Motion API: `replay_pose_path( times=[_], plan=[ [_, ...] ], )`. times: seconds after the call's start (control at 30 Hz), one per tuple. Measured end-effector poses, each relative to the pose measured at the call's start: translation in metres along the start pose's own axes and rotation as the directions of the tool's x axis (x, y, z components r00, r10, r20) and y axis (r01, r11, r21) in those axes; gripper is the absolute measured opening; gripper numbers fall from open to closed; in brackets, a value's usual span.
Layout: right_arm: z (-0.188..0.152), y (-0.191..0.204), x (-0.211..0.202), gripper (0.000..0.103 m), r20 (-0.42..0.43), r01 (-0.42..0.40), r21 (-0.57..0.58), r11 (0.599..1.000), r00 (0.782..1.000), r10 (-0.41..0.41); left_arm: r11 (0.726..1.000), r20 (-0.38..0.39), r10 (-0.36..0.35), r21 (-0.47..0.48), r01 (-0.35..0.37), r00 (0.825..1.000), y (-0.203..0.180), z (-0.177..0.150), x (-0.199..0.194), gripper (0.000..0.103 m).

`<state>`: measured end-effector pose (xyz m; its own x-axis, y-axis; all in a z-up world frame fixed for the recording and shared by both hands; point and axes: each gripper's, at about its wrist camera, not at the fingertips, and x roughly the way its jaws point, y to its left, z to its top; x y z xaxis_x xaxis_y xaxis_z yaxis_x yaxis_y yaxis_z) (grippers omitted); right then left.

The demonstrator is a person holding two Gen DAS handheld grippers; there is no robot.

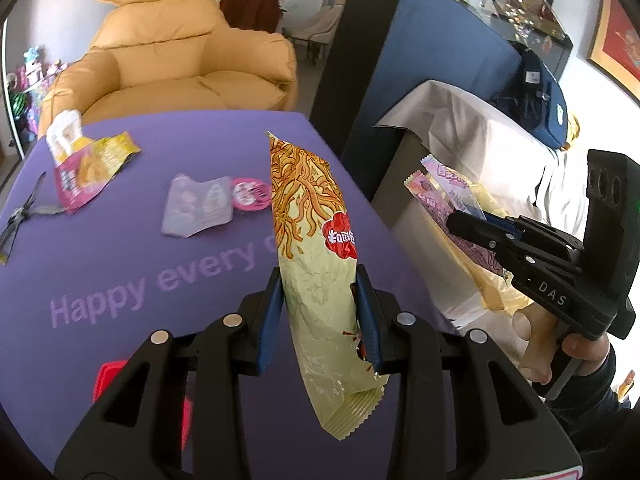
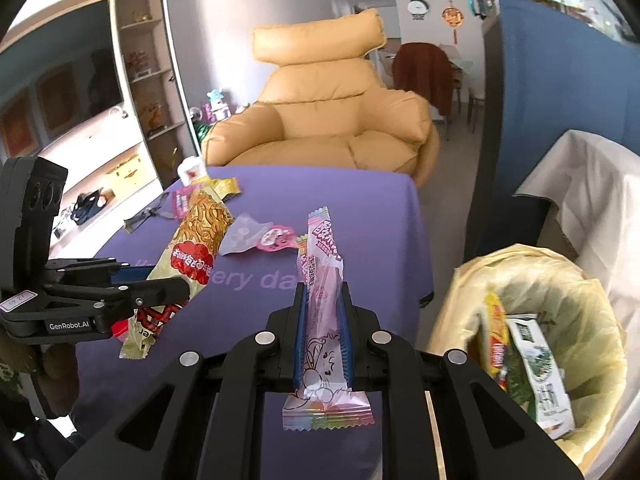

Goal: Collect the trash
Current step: 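Carry the chip bag and pink wrapper over the bin with both grippers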

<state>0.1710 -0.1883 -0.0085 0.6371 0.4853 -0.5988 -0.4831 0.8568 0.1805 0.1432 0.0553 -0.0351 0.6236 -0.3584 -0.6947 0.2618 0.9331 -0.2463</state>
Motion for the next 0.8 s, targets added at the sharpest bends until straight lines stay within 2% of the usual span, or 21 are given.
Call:
replay_pose_path(
  times=[0.2, 0.3, 0.5, 0.8],
  plan=[
    [-0.003, -0.03, -0.019, 0.015, 0.028, 0.058, 0.04, 0.997, 0.998, -0.059, 0.997, 0.0, -0.064, 0.052, 0.064, 0.998, -0.036, 0.016, 0.017, 0.033],
    [-0.006, -0.053, -0.032, 0.015, 0.042, 0.121, 0.066, 0.991, 0.991, -0.124, 0.99, -0.003, -0.117, 0.083, 0.117, 0.993, -0.058, 0.024, 0.03, 0.033],
    [-0.013, -0.092, -0.051, 0.015, 0.043, 0.214, 0.122, 0.969, 0.974, -0.221, 0.969, -0.06, -0.204, 0.13, 0.21, 0.977, -0.103, 0.039, 0.065, 0.033],
    [-0.022, -0.142, -0.069, 0.015, 0.041, 0.295, 0.203, 0.934, 0.95, -0.31, 0.95, -0.106, -0.251, 0.162, 0.265, 0.962, -0.142, 0.048, 0.098, 0.033]
  ],
)
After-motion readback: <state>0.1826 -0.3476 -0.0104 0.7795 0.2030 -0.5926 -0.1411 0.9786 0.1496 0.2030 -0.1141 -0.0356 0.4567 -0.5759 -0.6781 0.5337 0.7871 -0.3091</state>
